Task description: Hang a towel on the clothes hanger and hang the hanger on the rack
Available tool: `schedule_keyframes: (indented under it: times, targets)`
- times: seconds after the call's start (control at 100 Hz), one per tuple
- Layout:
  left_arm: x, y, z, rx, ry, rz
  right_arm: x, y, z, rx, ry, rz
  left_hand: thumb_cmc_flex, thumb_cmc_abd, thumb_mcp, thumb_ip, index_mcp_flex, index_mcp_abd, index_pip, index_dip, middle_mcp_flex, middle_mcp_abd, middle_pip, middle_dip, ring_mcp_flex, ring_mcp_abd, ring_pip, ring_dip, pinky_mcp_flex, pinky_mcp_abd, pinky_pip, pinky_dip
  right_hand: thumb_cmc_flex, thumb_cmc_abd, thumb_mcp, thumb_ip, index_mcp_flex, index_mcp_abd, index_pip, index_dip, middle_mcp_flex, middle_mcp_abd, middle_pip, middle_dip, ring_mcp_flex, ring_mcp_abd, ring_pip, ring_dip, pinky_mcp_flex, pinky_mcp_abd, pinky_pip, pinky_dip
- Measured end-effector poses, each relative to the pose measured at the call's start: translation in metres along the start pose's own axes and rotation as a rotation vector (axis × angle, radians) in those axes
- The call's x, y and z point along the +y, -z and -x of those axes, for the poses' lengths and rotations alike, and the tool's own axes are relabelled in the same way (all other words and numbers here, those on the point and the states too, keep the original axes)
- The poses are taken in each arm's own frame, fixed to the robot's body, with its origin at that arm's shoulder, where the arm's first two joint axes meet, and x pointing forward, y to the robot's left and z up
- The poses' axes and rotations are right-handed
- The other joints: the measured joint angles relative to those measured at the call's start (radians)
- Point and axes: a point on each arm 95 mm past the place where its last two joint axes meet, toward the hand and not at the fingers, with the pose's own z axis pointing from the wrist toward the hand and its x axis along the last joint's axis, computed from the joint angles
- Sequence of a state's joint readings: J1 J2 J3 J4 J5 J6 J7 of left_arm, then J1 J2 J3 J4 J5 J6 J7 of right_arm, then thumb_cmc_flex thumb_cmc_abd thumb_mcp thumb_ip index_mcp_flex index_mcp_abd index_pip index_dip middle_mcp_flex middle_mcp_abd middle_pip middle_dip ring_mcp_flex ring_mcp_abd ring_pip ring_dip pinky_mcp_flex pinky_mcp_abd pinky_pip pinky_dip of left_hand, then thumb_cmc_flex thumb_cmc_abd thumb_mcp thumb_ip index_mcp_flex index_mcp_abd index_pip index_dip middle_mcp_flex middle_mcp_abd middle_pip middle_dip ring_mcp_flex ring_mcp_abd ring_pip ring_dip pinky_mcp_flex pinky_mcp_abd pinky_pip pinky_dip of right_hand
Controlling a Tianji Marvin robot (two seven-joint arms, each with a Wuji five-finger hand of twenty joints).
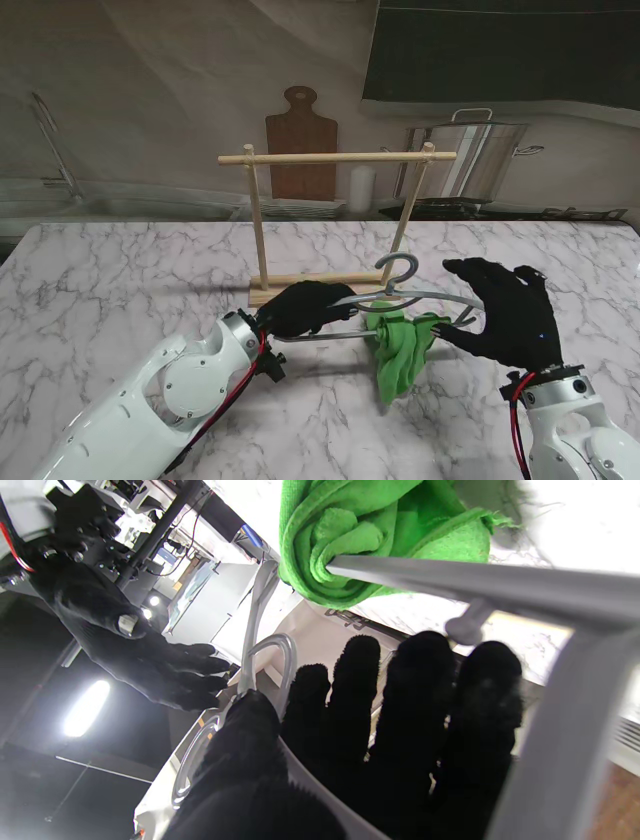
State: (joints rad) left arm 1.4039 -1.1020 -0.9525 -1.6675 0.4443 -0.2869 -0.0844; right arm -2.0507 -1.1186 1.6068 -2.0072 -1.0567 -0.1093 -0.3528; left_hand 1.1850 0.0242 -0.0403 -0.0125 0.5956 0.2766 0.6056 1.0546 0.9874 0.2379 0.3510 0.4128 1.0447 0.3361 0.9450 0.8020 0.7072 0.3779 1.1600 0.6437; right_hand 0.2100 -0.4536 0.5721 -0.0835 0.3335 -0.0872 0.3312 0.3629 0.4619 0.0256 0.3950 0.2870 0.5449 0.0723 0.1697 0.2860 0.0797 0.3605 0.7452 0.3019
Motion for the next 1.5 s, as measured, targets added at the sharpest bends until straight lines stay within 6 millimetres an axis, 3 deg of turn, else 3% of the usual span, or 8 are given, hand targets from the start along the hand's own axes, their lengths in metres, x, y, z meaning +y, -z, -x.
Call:
schedule_keyframes:
  times: [0.19,0.6,0.85,0.9,0.99,1.07,1.24,1.5]
  targets:
    - [0.002,-0.001,-0.004,0.016,-0.015,-0.009,-0.010,-0.019,-0.008,0.030,-0.019,-0.075,0.000,0.000,0.000,0.000,0.000,-0.001,0.007,0.000,0.000,-0.002,0.009,0.000,0.000,0.000,0.000,0.000,0.000,0.000,0.000,0.000,-0.009,-0.010,0.022,-0.001,0.080,0.000,0.060,0.006,0.021,0.011,0.058,0.020,0.016,0.000,0.002,0.000,0.000,0.000,-0.004,0.000]
    - [0.004,-0.006,-0.010,0.038,-0.011,-0.015,-0.023,-0.043,-0.027,0.077,-0.101,-0.113,-0.001,0.000,0.000,0.000,0.000,-0.001,0.009,-0.001,0.000,-0.002,0.009,0.000,0.000,-0.001,0.000,0.000,0.000,-0.002,0.000,0.000,0.059,-0.019,0.008,-0.001,0.238,-0.039,0.229,0.196,0.110,0.011,0.104,0.092,0.066,0.000,0.037,0.026,0.005,0.000,-0.013,0.000]
    - [0.004,-0.007,-0.011,0.037,-0.015,-0.015,-0.032,-0.046,-0.037,0.088,-0.169,-0.124,-0.001,0.000,0.000,0.000,0.000,-0.001,0.009,-0.002,0.000,-0.002,0.010,0.000,0.000,-0.001,0.000,0.000,0.000,-0.002,0.000,0.000,0.210,-0.018,-0.063,-0.001,0.284,-0.018,0.422,0.410,0.125,0.011,0.153,0.134,0.079,0.000,0.054,0.027,0.014,0.000,-0.018,0.000]
    - [0.004,-0.008,-0.011,0.036,-0.016,-0.014,-0.033,-0.046,-0.038,0.091,-0.173,-0.123,-0.001,0.000,0.000,0.000,0.000,-0.001,0.009,-0.002,0.000,-0.002,0.010,0.000,0.000,-0.001,0.000,0.000,0.000,-0.002,0.000,0.000,0.217,-0.018,0.002,-0.001,0.296,-0.011,0.472,0.445,0.147,0.011,0.176,0.141,0.093,0.000,0.065,0.028,0.015,0.000,-0.018,-0.007]
    - [0.003,-0.008,-0.011,0.033,-0.016,-0.013,-0.035,-0.047,-0.040,0.095,-0.174,-0.123,-0.001,0.000,0.000,0.000,0.000,-0.003,0.009,-0.002,0.000,-0.002,0.010,0.000,0.000,-0.001,0.000,0.000,0.000,-0.002,0.000,0.000,0.218,-0.018,0.136,-0.081,0.334,-0.002,0.563,0.424,0.185,0.012,0.205,0.159,0.104,0.000,0.081,0.036,0.016,0.000,-0.018,-0.028]
    - [0.003,-0.008,-0.010,0.029,-0.015,-0.013,-0.036,-0.048,-0.042,0.097,-0.176,-0.124,-0.001,0.000,0.000,0.000,0.000,-0.005,0.010,-0.006,0.000,-0.002,0.010,0.000,0.000,-0.001,0.000,0.000,0.000,-0.002,0.000,0.000,0.227,0.042,0.156,-0.127,0.341,-0.001,0.622,0.383,0.232,0.011,0.227,0.174,0.142,0.000,0.100,0.038,0.016,0.001,-0.019,-0.038]
    - [0.004,-0.009,-0.010,0.028,-0.012,-0.019,-0.038,-0.049,-0.042,0.105,-0.177,-0.129,-0.001,0.000,0.000,0.000,0.000,-0.005,0.010,-0.011,0.000,-0.002,0.010,0.000,0.000,-0.001,0.000,0.000,0.000,-0.002,0.000,0.000,0.278,0.074,0.156,-0.137,0.385,-0.013,0.660,0.354,0.340,-0.003,0.288,0.235,0.207,-0.004,0.142,0.068,0.028,0.001,-0.019,-0.047]
    - [0.005,-0.010,-0.009,0.022,-0.004,-0.018,-0.039,-0.049,-0.042,0.131,-0.152,-0.166,-0.001,0.000,-0.012,-0.001,0.000,-0.013,0.010,-0.012,0.000,-0.002,0.010,0.000,0.000,-0.001,0.000,0.000,0.000,-0.002,0.000,0.000,0.307,0.123,0.145,-0.137,0.440,-0.023,0.699,0.359,0.494,0.032,0.552,0.386,0.364,-0.024,0.329,0.178,0.148,0.001,0.095,0.001]
